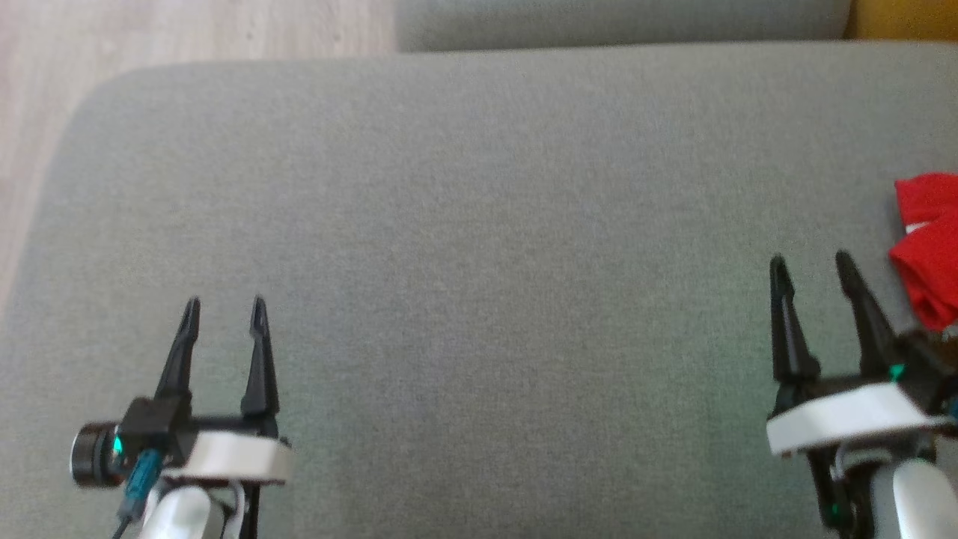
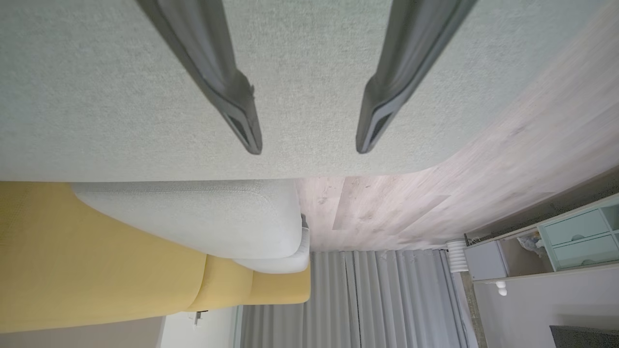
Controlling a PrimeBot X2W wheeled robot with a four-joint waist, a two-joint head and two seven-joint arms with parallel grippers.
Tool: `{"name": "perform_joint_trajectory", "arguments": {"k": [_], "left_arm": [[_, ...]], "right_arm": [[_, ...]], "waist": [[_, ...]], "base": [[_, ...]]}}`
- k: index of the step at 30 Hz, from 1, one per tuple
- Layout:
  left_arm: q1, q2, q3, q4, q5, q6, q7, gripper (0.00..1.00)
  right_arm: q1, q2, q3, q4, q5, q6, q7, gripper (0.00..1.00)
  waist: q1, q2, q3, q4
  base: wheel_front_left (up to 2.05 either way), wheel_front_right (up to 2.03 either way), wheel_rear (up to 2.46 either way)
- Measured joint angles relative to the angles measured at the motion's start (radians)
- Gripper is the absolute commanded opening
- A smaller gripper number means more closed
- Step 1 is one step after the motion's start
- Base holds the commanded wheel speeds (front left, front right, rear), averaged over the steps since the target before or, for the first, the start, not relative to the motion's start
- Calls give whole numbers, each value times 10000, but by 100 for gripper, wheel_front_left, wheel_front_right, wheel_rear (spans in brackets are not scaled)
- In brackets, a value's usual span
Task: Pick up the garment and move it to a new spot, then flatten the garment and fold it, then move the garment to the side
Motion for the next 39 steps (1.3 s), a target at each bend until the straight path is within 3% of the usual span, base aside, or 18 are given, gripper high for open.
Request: {"name": "perform_joint_trajectory", "arguments": {"k": [16, 39], "left_arm": [[1735, 159, -194, -337, -119, 92, 548, 100], [1931, 364, -431, -631, -174, 274, 792, 100]], "right_arm": [[2046, 36, 199, -740, 384, 0, 380, 100], [2325, 40, 384, -869, 706, 0, 510, 100]], "waist": [[0, 0, -1394, -144], [2, 0, -1596, -342]], "base": [[0, 0, 0], [0, 0, 0]]}}
